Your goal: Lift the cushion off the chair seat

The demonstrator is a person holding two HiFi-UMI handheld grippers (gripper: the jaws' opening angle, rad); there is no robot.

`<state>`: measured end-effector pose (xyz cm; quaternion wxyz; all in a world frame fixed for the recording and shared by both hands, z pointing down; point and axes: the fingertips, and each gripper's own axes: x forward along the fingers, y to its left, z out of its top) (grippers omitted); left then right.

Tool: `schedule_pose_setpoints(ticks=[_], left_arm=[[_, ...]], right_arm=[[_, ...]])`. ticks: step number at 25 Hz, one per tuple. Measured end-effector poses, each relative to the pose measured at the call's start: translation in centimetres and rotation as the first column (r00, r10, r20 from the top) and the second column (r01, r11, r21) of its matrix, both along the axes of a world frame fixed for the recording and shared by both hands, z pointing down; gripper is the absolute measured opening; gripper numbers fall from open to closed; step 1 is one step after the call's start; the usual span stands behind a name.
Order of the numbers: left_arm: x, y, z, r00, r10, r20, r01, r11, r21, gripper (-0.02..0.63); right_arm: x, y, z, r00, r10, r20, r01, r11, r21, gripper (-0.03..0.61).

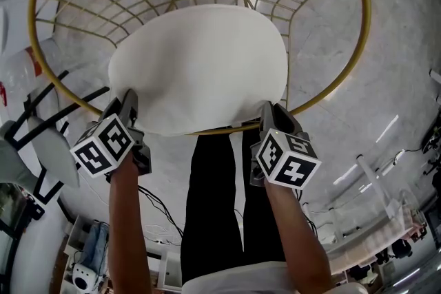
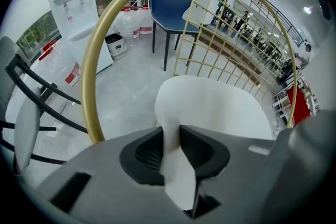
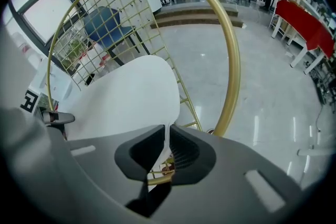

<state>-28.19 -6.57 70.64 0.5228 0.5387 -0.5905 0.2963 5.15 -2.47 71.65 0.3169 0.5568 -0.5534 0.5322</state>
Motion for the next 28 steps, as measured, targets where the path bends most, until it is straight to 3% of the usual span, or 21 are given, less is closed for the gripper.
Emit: schedule_pose_setpoints(ticks=[28], left_arm=[[1.1, 2.2, -6.2, 1.0, 0.0, 0.001, 0.0, 0.998, 0.069, 0.084]], right_arm=[[0.7, 0.1, -5.6, 0.997, -0.076, 0.025, 0.075, 0.995, 0.066, 0.032]])
